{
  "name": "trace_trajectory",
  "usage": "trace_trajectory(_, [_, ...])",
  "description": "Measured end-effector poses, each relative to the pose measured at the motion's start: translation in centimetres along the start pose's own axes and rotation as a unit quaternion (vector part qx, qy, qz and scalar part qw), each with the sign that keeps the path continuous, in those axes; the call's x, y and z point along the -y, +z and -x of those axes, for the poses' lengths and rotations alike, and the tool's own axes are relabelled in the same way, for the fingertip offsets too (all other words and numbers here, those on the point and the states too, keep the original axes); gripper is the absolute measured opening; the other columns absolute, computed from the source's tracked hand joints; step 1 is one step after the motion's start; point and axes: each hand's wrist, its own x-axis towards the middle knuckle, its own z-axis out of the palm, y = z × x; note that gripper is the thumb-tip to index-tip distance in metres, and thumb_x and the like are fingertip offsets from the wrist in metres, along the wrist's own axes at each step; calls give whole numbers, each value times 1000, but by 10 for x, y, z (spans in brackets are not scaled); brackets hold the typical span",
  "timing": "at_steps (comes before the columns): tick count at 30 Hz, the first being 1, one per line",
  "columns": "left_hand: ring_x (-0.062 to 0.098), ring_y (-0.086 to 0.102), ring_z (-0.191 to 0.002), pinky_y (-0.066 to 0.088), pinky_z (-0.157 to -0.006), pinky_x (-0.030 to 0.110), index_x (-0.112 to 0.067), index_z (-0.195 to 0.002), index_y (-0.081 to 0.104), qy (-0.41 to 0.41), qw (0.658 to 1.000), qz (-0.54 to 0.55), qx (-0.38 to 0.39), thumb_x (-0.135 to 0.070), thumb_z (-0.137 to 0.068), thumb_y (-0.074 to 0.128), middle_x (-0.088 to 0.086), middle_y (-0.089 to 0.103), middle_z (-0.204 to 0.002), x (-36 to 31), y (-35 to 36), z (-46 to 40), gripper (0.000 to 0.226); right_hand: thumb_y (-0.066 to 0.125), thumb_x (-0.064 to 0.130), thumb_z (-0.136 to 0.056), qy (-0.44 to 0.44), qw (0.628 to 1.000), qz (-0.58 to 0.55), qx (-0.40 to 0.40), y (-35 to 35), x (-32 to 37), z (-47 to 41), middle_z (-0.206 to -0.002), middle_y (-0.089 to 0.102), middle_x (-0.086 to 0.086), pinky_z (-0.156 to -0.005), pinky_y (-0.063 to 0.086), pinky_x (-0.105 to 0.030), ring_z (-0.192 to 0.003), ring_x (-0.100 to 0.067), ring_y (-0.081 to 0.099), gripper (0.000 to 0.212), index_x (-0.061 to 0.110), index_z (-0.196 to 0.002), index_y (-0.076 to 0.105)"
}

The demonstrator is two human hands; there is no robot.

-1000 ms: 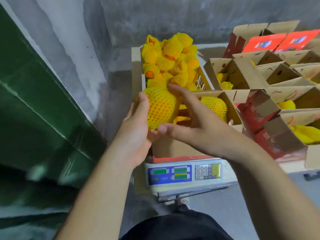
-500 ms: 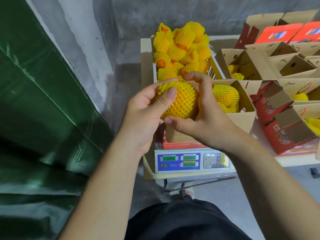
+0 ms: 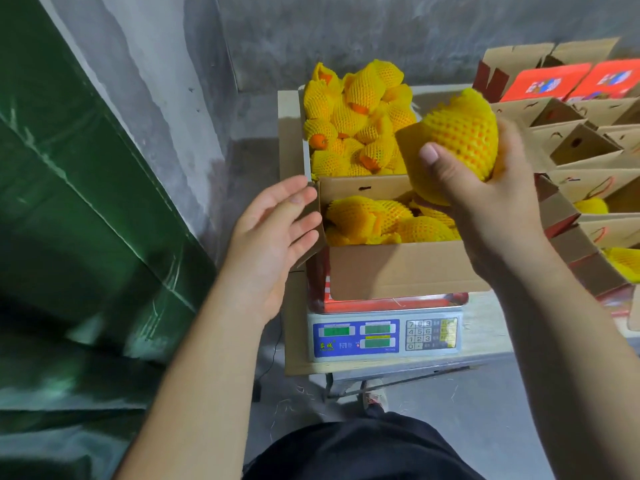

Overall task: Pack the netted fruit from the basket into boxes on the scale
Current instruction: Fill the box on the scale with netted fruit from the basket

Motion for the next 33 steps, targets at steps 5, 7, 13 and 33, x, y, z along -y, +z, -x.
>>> trace_trajectory(5, [20, 71, -119, 54, -106, 43, -33, -130, 67, -6, 996, -52, 78, -42, -93, 68, -7, 73, -131, 1, 12, 1, 39, 78, 39, -90, -17, 998, 18, 62, 17, 1, 13, -99, 71, 18, -67, 58, -23, -89, -2, 69, 30, 37, -115, 63])
trace_trajectory(7, [25, 65, -129, 47, -114, 52, -29, -142, 60, -19, 990, -52, 131, -49, -93, 69, -1, 67, -141, 4, 18, 2, 53, 75, 38, -92, -5, 996, 11, 84, 28, -5, 21, -99, 72, 17, -65, 55, -20, -86, 0, 68, 28, 35, -117, 63])
trace_trajectory(13, [18, 69, -123, 55, -106, 43, -30, -140, 59, -32, 984, -59, 165, -48, -89, 77, -3, 72, -133, 19, 22, -4, 57, 51, 45, -106, 35, 993, -10, 108, 45, -26, 31, -100, 71, 5, -71, 53, -23, -89, -11, 68, 27, 25, -118, 64])
trace_trajectory(33, [24, 77, -104, 59, -93, 48, -52, -159, 25, -107, 994, -28, 18, -59, -51, 96, -6, 62, -145, 22, 62, -136, 129, 30, 35, -103, 19, 616, 744, 260, -70, -124, -83, -148, 47, -9, -96, 40, -44, -130, -35, 48, 60, 21, -161, 19])
